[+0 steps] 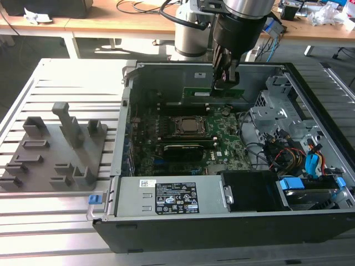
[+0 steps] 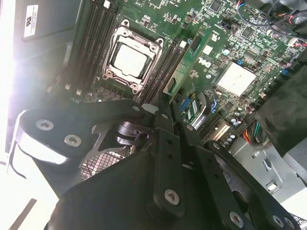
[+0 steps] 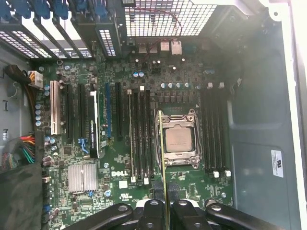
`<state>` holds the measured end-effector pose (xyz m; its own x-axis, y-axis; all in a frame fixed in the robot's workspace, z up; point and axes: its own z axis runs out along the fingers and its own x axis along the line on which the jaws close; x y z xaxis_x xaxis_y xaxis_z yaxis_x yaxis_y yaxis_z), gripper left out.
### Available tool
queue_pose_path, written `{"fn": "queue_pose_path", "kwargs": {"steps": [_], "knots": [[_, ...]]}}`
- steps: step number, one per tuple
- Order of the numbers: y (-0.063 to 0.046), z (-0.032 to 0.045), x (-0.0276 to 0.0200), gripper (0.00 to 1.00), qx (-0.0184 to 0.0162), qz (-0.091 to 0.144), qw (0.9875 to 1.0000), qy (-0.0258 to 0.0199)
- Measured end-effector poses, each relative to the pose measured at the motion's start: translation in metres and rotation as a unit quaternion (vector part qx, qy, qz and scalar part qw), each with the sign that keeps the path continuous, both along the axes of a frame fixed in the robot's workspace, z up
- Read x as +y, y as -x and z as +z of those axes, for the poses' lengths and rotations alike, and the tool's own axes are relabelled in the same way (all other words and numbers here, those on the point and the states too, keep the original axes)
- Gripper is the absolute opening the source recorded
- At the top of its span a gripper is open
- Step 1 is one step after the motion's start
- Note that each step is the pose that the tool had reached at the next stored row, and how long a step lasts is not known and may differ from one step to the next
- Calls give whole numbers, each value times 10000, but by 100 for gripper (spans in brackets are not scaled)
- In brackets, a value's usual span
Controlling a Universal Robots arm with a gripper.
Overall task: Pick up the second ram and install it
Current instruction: 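Insert the second ram into the second slot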
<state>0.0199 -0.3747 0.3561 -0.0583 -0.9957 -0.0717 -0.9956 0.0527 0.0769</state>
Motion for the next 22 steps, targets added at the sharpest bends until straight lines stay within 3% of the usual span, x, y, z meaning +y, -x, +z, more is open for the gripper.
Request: {"fn": "queue_pose_path", "kwargs": {"steps": [4,6,22], "knots": [[0,-25,0,14,0,0,10000,1],[0,-97,0,14,0,0,10000,1],[0,-266,0,14,0,0,10000,11]]}}
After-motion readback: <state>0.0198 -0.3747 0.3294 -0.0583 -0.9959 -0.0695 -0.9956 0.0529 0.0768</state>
